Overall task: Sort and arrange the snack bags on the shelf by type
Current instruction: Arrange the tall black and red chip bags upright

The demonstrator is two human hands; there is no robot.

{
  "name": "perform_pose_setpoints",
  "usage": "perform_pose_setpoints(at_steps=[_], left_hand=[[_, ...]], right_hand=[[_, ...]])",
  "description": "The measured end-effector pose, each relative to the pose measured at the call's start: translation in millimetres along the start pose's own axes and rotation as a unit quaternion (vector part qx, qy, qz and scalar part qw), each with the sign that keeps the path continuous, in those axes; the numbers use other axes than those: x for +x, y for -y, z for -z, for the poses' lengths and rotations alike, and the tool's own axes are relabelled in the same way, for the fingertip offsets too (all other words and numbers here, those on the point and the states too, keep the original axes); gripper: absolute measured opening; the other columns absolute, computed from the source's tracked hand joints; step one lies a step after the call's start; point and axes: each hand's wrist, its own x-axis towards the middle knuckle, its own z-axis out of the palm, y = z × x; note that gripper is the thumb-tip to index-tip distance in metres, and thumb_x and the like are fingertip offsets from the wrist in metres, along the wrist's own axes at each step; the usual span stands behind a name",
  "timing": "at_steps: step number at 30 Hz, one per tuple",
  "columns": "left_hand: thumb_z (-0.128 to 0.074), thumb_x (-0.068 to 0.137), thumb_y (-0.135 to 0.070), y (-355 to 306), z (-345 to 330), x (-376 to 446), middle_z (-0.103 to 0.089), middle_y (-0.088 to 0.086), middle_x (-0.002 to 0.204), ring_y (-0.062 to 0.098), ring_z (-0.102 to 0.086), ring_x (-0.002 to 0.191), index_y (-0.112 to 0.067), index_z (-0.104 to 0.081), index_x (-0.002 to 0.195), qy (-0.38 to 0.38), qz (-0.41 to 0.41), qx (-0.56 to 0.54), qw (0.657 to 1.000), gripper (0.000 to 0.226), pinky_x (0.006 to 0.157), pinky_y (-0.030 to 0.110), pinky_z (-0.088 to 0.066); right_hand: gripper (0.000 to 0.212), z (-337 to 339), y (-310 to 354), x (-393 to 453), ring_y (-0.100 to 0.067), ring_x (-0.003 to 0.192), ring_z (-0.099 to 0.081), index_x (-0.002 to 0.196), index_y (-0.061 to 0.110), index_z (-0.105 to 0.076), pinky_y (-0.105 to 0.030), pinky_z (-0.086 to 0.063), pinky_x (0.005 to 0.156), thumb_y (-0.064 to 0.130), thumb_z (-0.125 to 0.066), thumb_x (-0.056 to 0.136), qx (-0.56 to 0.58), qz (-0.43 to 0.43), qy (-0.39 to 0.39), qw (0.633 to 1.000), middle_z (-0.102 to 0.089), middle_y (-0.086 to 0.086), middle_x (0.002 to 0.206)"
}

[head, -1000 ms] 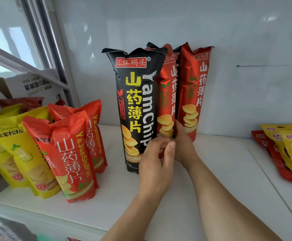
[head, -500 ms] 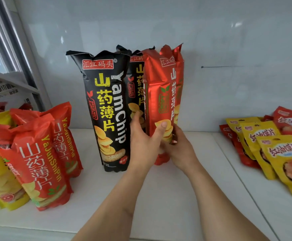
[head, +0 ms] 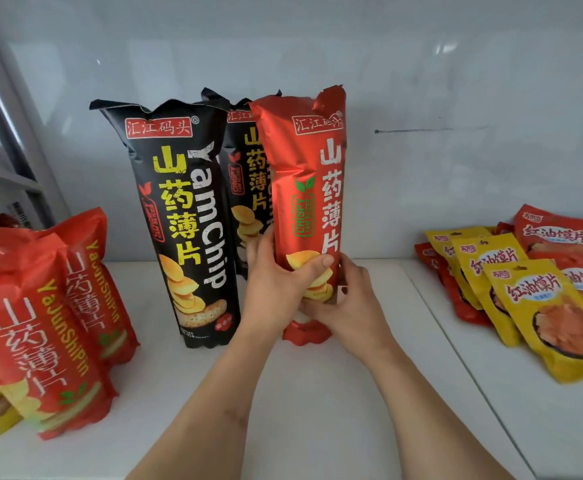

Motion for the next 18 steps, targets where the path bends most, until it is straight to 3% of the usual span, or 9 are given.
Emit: perform_pose_setpoints(at_steps=[4, 6, 8, 10, 11, 13, 16, 18], left_hand=[[-0.085, 0.058, -0.066, 1, 1, -2, -0.048, -0.016, 0.127, 0.009, -0.057, 0.123, -0.039, -0.051, 0.136, 0.006, 0.007, -0.024, 1.000, 0.090, 0.101, 0.043, -0.054], [-0.084, 0.057, -0.069, 0, 1, -1, -0.051, -0.016, 0.126, 0.011, -0.059, 0.121, -0.043, -0.053, 0.130, 0.004, 0.011, -0.040, 0.999, 0.084, 0.100, 0.044, -0.054], [-0.083, 0.058, -0.067, 1, 1, 0, -0.055, -0.014, 0.125, 0.012, -0.063, 0.117, -0.048, -0.056, 0.122, 0.004, 0.027, -0.059, 0.998, 0.072, 0.097, 0.045, -0.057], [-0.084, 0.061, -0.061, -1, 2, 0, -0.062, -0.009, 0.125, 0.011, -0.067, 0.112, -0.054, -0.059, 0.112, 0.013, 0.036, -0.086, 0.996, 0.057, 0.093, 0.043, -0.059], [-0.086, 0.063, -0.058, -1, 2, -1, -0.065, -0.006, 0.125, 0.012, -0.068, 0.110, -0.056, -0.059, 0.110, 0.020, 0.040, -0.097, 0.994, 0.054, 0.092, 0.042, -0.059], [-0.087, 0.070, -0.048, -2, 4, -3, -0.070, -0.005, 0.121, 0.010, -0.071, 0.107, -0.048, -0.059, 0.117, 0.037, 0.043, -0.112, 0.992, 0.054, 0.089, 0.036, -0.060], [-0.080, 0.076, -0.035, -5, 6, -5, -0.074, -0.010, 0.114, 0.006, -0.072, 0.102, -0.035, -0.058, 0.127, 0.049, 0.053, -0.141, 0.987, 0.056, 0.079, 0.023, -0.059], [-0.080, 0.076, -0.036, -4, 5, -5, -0.075, -0.013, 0.112, 0.005, -0.072, 0.101, -0.035, -0.057, 0.129, 0.049, 0.062, -0.149, 0.986, 0.058, 0.077, 0.021, -0.059]], right_hand=[[0.081, 13, 1, -3, 0.004, 0.118, -0.050, 0.136, 0.041, -0.044, -0.009, -0.040, 0.085, 0.074, -0.067, 0.066, 0.021, -0.023, 0.007, 0.999, -0.047, 0.019, 0.126], [0.049, 19, 4, -1, 0.006, 0.116, -0.050, 0.121, 0.047, -0.051, -0.012, -0.041, 0.089, 0.071, -0.061, 0.080, 0.054, -0.045, -0.010, 0.997, -0.050, 0.020, 0.125], [0.022, 24, 8, 3, 0.015, 0.103, -0.052, 0.110, 0.043, -0.058, -0.004, -0.040, 0.079, 0.056, -0.053, 0.093, 0.083, -0.056, -0.030, 0.995, -0.055, 0.028, 0.112], [0.030, 26, 10, 12, 0.020, 0.091, -0.053, 0.104, 0.022, -0.061, 0.000, -0.039, 0.071, 0.048, -0.047, 0.098, 0.096, -0.054, -0.049, 0.993, -0.060, 0.032, 0.094], [0.034, 25, 10, 17, 0.018, 0.094, -0.055, 0.102, 0.021, -0.060, -0.001, -0.040, 0.071, 0.051, -0.045, 0.097, 0.099, -0.059, -0.058, 0.992, -0.061, 0.031, 0.093], [0.042, 22, 7, 28, 0.004, 0.113, -0.054, 0.118, 0.031, -0.059, -0.008, -0.039, 0.078, 0.060, -0.043, 0.094, 0.102, -0.071, -0.067, 0.990, -0.059, 0.024, 0.115], [0.054, 17, 3, 46, -0.010, 0.128, -0.047, 0.141, 0.026, -0.048, -0.023, -0.037, 0.097, 0.058, -0.040, 0.098, 0.077, -0.074, -0.076, 0.991, -0.051, 0.008, 0.143], [0.058, 15, 0, 57, -0.014, 0.137, -0.042, 0.149, 0.025, -0.040, -0.025, -0.034, 0.100, 0.056, -0.040, 0.099, 0.078, -0.078, -0.066, 0.992, -0.044, 0.005, 0.152]])
